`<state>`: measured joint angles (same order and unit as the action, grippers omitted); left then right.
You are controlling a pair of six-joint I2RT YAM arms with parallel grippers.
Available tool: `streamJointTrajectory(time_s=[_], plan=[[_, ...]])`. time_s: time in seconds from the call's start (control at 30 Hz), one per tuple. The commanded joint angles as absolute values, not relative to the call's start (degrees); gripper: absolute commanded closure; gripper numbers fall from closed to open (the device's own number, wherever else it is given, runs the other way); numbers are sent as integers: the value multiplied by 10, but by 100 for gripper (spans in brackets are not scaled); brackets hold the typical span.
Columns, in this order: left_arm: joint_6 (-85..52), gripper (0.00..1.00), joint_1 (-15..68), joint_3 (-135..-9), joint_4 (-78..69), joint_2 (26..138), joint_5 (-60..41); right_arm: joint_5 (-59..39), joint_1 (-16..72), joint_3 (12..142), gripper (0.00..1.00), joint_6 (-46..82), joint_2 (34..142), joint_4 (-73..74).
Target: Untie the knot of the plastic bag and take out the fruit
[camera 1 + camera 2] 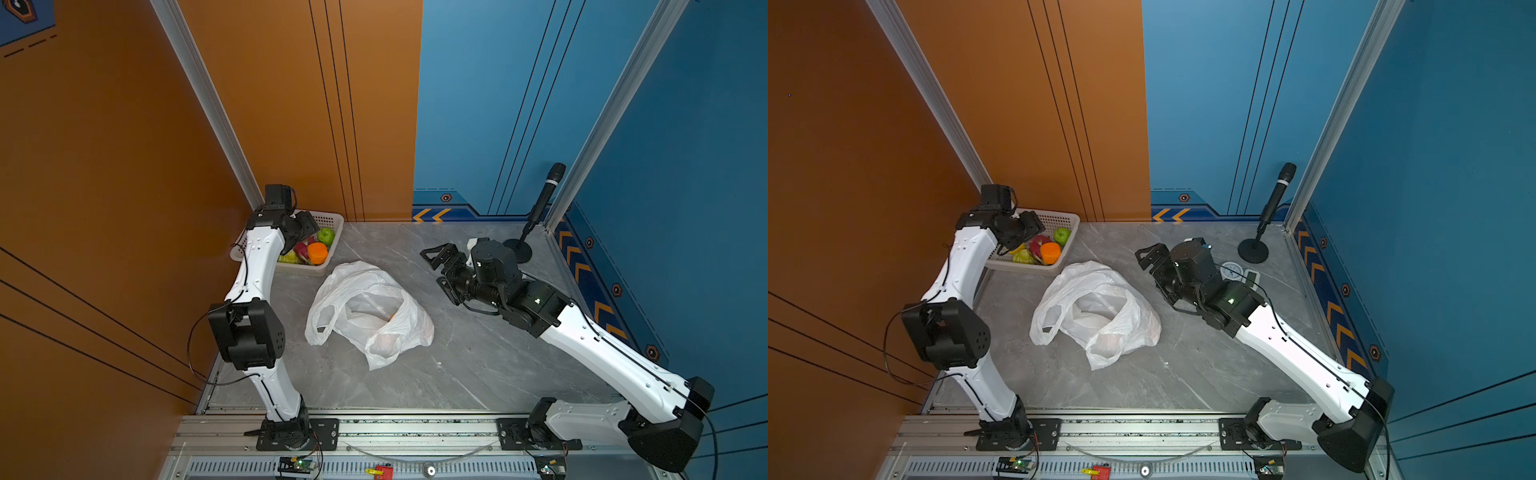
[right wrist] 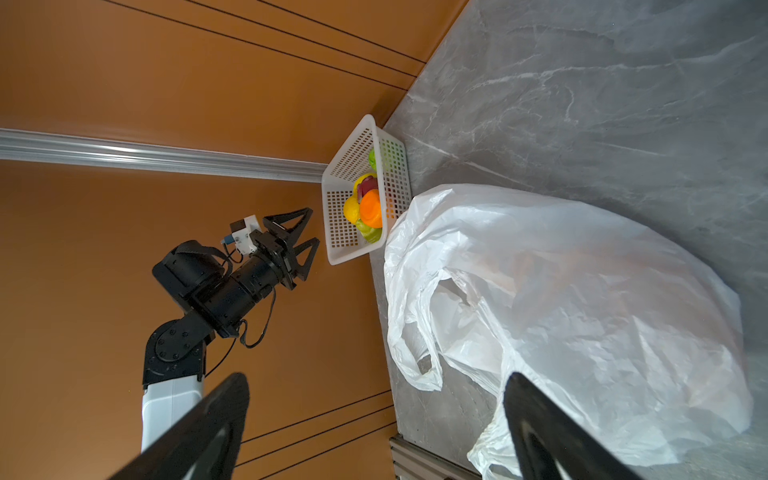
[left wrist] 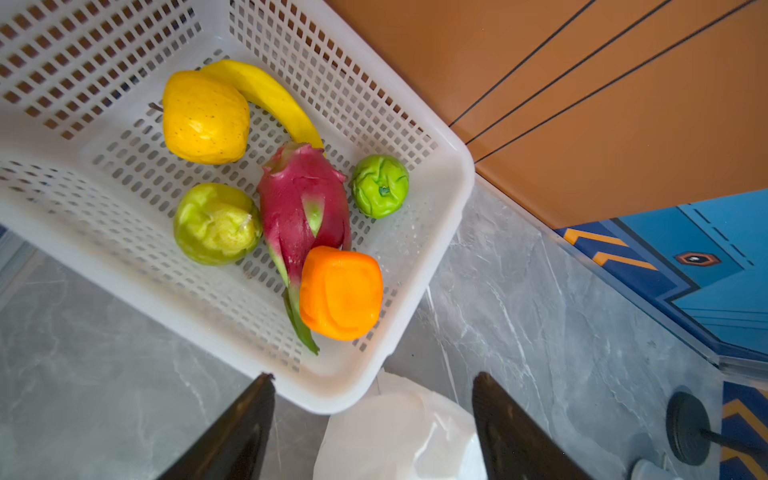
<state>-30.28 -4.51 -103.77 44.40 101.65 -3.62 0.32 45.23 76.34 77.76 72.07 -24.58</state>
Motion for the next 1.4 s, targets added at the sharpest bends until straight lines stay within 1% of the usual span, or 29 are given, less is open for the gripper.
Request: streamJointTrajectory(time_s=[0.0,0.1,0.3,0.4,0.5,0.63,0.73,0.83,0.9,1.03,1.17,1.37], plan=[[-302,29,-28,-998,455,963,-45,16,469,803,8,736,749,-273],[-312,30,-7,-947,457,901,-60,9,483,839,13,704,782,-298],[-331,31,70,-836,464,788,-46,-20,508,905,22,632,866,-357],[-330,31,94,-808,490,754,-34,-72,514,919,27,629,910,-349],[-329,31,102,-787,521,724,-29,-114,519,921,37,642,950,-331],[-329,32,123,-752,550,678,-18,-107,531,936,46,630,996,-339],[-335,35,147,-718,551,652,-14,-88,536,958,49,607,1028,-371],[-319,39,178,-695,542,653,-28,-54,537,973,54,578,1057,-406],[-315,40,194,-682,532,662,-45,-35,534,976,57,572,1070,-423],[-316,43,223,-665,506,683,-65,-5,530,974,58,553,1085,-465],[-306,42,245,-655,485,716,-101,12,529,940,58,545,1084,-475],[-269,40,280,-650,481,763,-90,27,527,897,58,531,1080,-480]])
